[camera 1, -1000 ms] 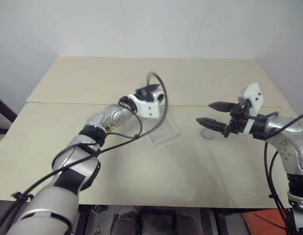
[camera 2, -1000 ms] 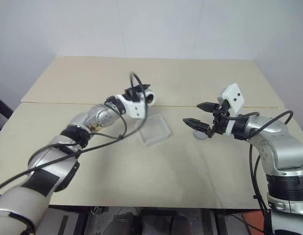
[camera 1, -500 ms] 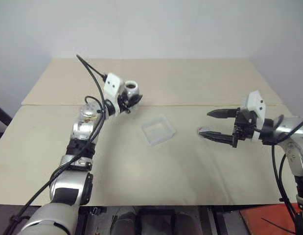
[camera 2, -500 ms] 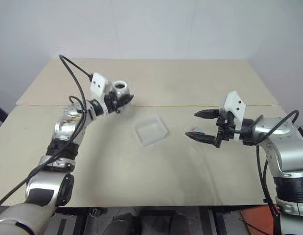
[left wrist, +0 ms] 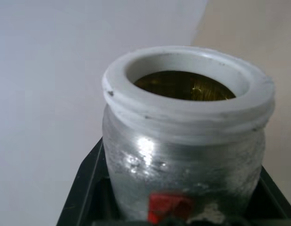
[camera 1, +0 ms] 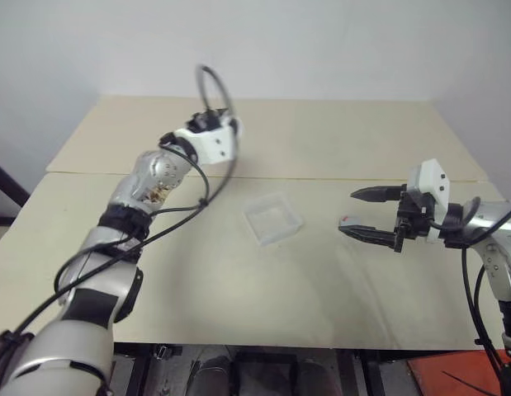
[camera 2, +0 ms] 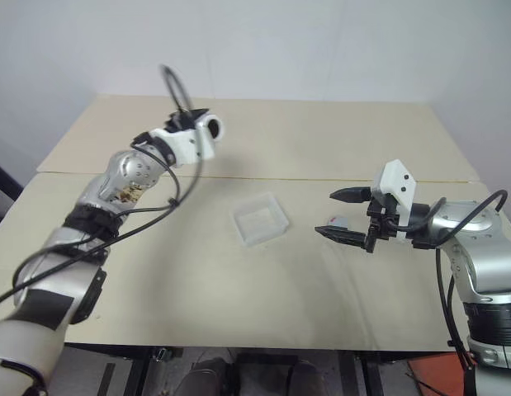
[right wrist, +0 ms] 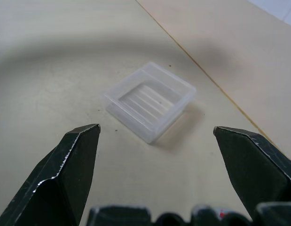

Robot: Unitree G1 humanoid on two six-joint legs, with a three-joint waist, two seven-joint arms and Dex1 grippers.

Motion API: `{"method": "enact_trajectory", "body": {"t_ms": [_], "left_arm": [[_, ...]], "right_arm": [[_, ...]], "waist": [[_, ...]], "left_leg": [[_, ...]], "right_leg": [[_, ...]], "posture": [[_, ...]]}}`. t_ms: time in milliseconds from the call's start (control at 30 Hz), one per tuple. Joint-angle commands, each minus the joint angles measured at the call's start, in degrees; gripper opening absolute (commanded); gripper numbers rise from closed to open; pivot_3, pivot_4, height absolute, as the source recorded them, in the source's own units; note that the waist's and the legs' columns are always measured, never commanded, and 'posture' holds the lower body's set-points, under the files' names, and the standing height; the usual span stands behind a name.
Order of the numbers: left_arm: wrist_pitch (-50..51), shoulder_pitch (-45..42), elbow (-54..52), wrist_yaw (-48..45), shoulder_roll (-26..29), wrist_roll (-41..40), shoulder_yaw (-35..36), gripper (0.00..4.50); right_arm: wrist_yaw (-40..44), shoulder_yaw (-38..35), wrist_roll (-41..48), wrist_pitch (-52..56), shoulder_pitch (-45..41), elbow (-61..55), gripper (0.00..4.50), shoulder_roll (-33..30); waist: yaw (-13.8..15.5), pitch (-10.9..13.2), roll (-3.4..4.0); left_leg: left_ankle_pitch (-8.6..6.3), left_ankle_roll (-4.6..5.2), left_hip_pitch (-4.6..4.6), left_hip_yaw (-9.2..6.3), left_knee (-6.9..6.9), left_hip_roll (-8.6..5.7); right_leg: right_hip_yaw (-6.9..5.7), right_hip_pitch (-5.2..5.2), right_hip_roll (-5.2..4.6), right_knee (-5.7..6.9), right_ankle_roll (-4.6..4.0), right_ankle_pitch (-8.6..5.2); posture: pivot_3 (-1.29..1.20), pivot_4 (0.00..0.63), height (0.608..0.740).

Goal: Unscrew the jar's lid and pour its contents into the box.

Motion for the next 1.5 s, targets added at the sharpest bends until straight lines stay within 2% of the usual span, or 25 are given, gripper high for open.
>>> {"method": "enact_trajectory", "body": {"t_ms": [33,167,267,467,833,900,1067,1100,1133,1200,1267,1367,1433,1500], "left_arm": [[-5.27,-4.06,1.99,12.48,-0.75,15.55,-10.30,1.94],[-2.02,-6.31,2.36,18.89,-3.24,30.31,-21.91,1.94],[2.57,-5.80,3.91,19.97,-5.60,35.25,-25.79,1.94],[8.95,-6.92,5.68,23.92,-9.31,37.27,-26.40,1.94],[6.21,-6.36,4.94,22.52,-8.58,33.18,-24.02,1.94],[4.91,-5.08,4.66,21.02,-8.44,28.53,-20.72,1.94],[-1.47,0.09,4.59,7.26,-7.91,7.12,-6.55,1.94],[-1.56,0.50,4.12,7.06,-7.33,6.07,-5.27,1.94],[0.08,1.81,4.12,1.55,-8.29,-0.60,-0.93,1.94],[3.01,3.33,3.91,-4.46,-9.52,-8.96,5.19,1.94],[10.03,5.65,1.13,-14.46,-12.35,-21.77,13.26,1.94],[24.49,8.41,-4.78,-25.67,-15.17,-36.37,22.86,1.94],[35.78,9.78,-8.82,-30.24,-15.69,-43.64,27.85,1.94],[42.58,12.13,-13.12,-33.01,-15.50,-48.63,31.07,1.94]], "right_arm": [[-1.33,-1.51,-0.09,-0.84,-0.56,-1.32,4.49,-0.44],[-3.40,-1.50,-0.65,-0.25,-0.57,-1.61,4.49,-0.30],[-5.37,-1.94,-0.05,1.15,-0.59,-2.72,4.49,-0.11],[-8.58,-5.22,3.67,4.00,0.87,-7.03,4.49,0.56],[-9.15,-4.75,4.17,4.27,0.51,-6.78,4.49,0.41],[-8.92,-4.65,4.14,4.19,0.17,-6.32,4.49,0.34],[-8.07,-4.40,4.56,4.28,-0.28,-5.54,4.49,0.44],[-8.02,-4.26,4.51,4.27,-0.42,-5.34,4.49,0.49],[-7.92,-4.12,4.50,4.23,-0.66,-5.05,4.49,0.58],[-7.77,-3.73,4.49,4.23,-1.34,-4.46,4.49,0.85],[-7.56,-3.20,4.48,4.22,-2.05,-4.06,4.49,1.10],[-7.20,-2.59,4.39,4.20,-2.89,-3.51,4.49,1.28],[-6.97,-2.36,4.28,4.17,-3.26,-3.14,4.49,1.24],[-6.68,-2.27,4.23,4.14,-3.53,-2.80,4.49,1.13]], "waist": [[0.28,0.00,0.00],[0.53,0.00,0.00],[0.53,0.00,0.00],[0.54,0.01,-0.01],[0.52,0.01,-0.01],[0.51,0.01,-0.01],[0.28,0.00,-0.01],[0.17,0.00,-0.01],[-0.01,0.00,-0.01],[-0.28,0.00,0.00],[-0.48,0.00,0.01],[-0.74,0.00,0.01],[-1.08,0.00,0.01],[-1.54,-0.01,0.01]], "left_leg": [[-0.01,0.02,0.01,0.00,0.00,0.00],[-0.01,0.02,-0.05,0.06,0.01,0.01],[-0.01,0.02,-0.11,0.10,0.04,0.01],[-0.01,0.02,-0.18,0.04,0.06,0.04],[-0.01,0.03,-0.17,0.01,0.07,0.04],[-0.01,0.03,-0.17,0.01,0.07,0.04],[-0.01,0.02,-0.15,0.03,0.10,0.22],[-0.01,0.02,-0.14,0.06,0.11,0.22],[-0.01,0.02,-0.14,0.06,0.12,0.23],[-0.01,0.02,-0.14,0.09,0.15,0.23],[-0.01,0.02,-0.15,0.07,0.18,0.23],[-0.01,0.02,-0.14,0.04,0.20,0.26],[-0.01,0.02,-0.14,0.04,0.21,0.26],[0.00,0.02,-0.13,0.03,0.21,0.26]], "right_leg": [[0.00,0.00,0.00,0.00,0.00,0.00],[0.00,-0.08,0.00,0.01,0.00,0.00],[-0.01,-0.13,0.01,0.01,0.01,0.00],[-0.04,-0.16,0.00,0.01,0.01,-0.01],[-0.03,-0.16,0.00,0.02,0.01,0.00],[-0.03,-0.16,0.00,0.02,0.01,0.00],[-0.04,-0.17,-0.01,0.04,0.00,0.00],[-0.04,-0.16,-0.01,0.05,0.00,0.00],[-0.05,-0.16,-0.01,0.06,0.00,0.00],[-0.05,-0.15,-0.01,0.08,0.00,0.00],[-0.09,-0.14,-0.01,0.07,0.01,0.00],[-0.14,-0.09,-0.01,0.07,0.01,0.00],[-0.12,-0.10,0.00,0.08,0.01,0.00],[-0.10,-0.10,0.01,0.08,0.01,0.00]], "posture": [[0.00,0.150,0.740],[0.00,0.150,0.740],[0.00,0.150,0.740],[0.00,0.150,0.740],[0.00,0.150,0.740],[0.00,0.150,0.740],[0.00,0.150,0.740],[0.00,0.150,0.740],[0.00,0.150,0.740],[0.00,0.150,0.740],[0.00,0.150,0.740],[0.00,0.150,0.740],[0.00,0.150,0.740],[0.00,0.150,0.740]]}}
